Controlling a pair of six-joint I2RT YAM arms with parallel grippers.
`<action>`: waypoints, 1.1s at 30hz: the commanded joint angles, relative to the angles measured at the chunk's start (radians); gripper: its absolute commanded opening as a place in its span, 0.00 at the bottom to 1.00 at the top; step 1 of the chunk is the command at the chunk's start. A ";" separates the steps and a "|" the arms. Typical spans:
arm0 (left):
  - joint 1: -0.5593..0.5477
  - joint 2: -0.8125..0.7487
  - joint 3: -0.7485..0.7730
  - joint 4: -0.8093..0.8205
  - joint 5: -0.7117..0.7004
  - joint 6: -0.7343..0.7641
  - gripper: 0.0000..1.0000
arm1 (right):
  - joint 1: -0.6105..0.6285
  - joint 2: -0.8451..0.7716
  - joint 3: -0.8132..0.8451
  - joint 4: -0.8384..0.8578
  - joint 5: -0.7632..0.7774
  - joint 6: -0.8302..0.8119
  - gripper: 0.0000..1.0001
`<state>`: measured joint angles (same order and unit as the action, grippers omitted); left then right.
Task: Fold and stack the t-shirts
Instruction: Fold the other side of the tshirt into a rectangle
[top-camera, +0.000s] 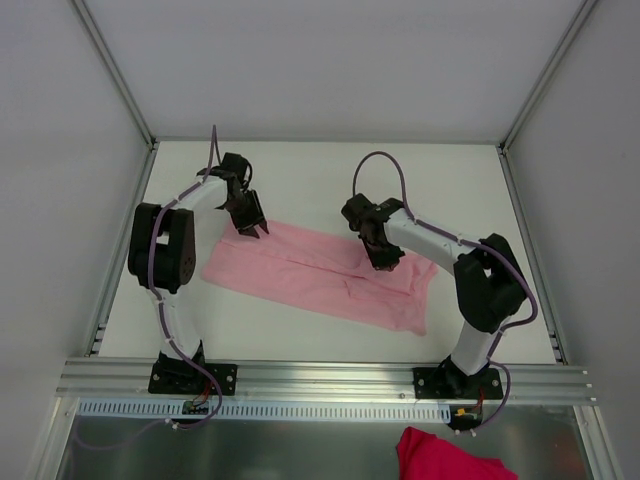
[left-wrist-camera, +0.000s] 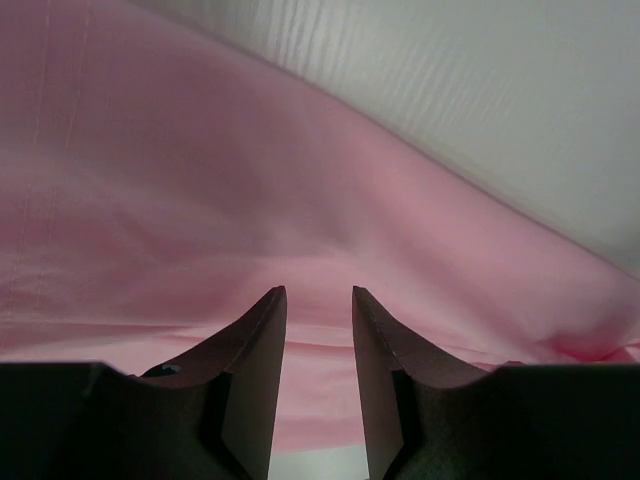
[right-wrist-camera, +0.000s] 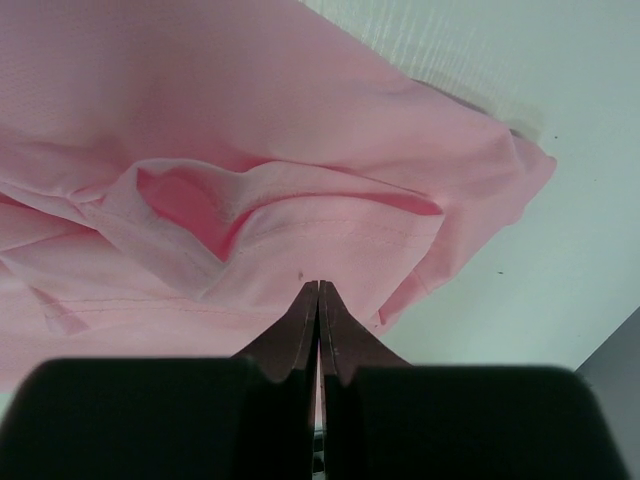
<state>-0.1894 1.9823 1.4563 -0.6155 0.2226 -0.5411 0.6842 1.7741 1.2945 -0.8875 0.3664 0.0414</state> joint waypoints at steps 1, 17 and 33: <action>-0.012 -0.122 -0.071 0.000 -0.028 -0.019 0.33 | 0.002 0.001 0.017 0.009 0.049 0.008 0.01; -0.013 -0.131 -0.109 -0.082 -0.199 0.043 0.33 | -0.005 0.036 0.040 0.044 0.072 -0.031 0.01; -0.010 -0.039 -0.063 -0.092 -0.250 0.044 0.00 | -0.011 0.067 0.066 0.130 0.008 -0.090 0.01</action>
<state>-0.1909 1.9228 1.3689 -0.6674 0.0120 -0.5068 0.6807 1.8320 1.3205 -0.7715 0.3763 -0.0238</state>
